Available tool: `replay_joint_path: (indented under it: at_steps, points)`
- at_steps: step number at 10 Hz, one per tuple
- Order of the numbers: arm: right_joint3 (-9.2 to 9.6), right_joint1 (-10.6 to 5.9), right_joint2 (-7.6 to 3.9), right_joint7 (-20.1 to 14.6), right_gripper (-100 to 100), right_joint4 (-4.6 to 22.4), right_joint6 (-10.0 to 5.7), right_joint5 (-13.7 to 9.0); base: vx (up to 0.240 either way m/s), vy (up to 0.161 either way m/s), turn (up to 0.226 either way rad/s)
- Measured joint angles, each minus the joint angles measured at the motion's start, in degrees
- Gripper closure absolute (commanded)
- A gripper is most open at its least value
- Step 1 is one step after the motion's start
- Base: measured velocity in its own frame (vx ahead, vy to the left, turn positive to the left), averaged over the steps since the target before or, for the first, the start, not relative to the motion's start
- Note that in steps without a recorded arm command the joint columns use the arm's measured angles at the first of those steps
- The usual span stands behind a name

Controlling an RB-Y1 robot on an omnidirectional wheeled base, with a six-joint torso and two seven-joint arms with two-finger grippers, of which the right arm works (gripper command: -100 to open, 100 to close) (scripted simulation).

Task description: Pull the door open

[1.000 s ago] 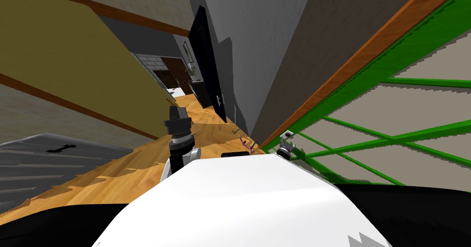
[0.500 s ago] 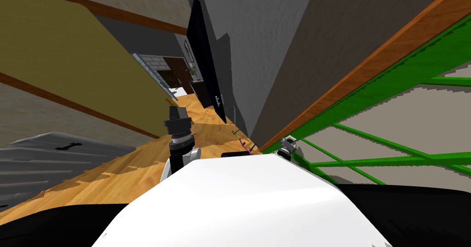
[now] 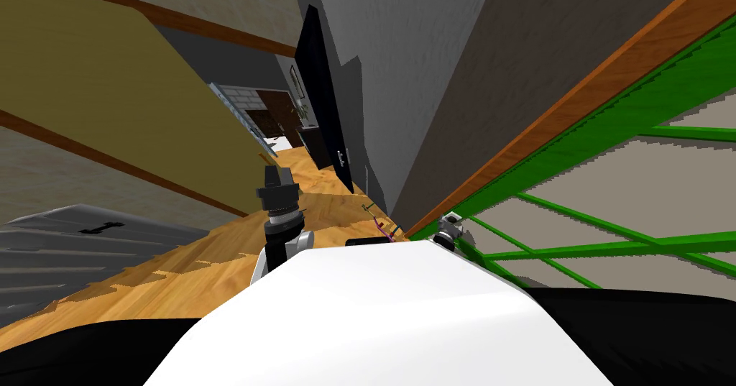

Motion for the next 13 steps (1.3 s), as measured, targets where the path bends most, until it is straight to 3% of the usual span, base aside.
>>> replay_joint_path:
  at_steps: [4, 10, 13]
  points:
    - [0.0, 0.0, 0.0, 0.0, -100, 0.0, 0.0, 0.0, -0.017, 0.018, -0.011]
    - [-0.39, 0.35, -0.85, -0.96, -100, 1.12, -0.3, -0.47, -0.103, 0.138, 0.01]
    - [-0.92, 1.16, -2.15, -2.79, -100, 2.58, -0.75, -1.12, 0.083, -0.124, 0.107]
